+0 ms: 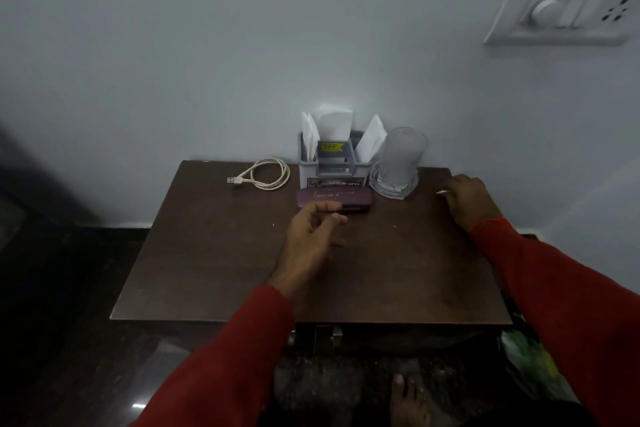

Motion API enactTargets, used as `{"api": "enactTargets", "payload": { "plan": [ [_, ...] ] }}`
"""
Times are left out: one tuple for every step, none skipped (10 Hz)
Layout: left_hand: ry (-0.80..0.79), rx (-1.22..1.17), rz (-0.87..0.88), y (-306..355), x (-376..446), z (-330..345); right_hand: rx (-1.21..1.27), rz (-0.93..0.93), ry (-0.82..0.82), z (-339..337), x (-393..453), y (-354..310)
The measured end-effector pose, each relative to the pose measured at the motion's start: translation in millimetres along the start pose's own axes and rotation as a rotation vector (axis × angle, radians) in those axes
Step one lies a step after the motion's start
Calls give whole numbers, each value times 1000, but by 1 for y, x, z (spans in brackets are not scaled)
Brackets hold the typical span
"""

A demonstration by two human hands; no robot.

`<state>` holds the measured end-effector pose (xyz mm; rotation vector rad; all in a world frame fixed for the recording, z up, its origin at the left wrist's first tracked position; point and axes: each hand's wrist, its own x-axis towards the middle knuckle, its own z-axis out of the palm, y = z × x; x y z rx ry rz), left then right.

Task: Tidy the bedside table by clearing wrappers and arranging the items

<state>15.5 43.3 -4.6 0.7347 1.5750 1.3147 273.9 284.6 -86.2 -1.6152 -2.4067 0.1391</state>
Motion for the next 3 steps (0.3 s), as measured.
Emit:
{"api": "enactTargets", "payload": {
  "plan": [
    [-32,29,40,-5,-3,4,13,11,5,-1,-4,3],
    [-8,22,94,-20,6,9,11,108,26,6,7,23],
    [-32,54,135,-36,-1,19,-10,225,-22,-2,17,38]
  ]
}}
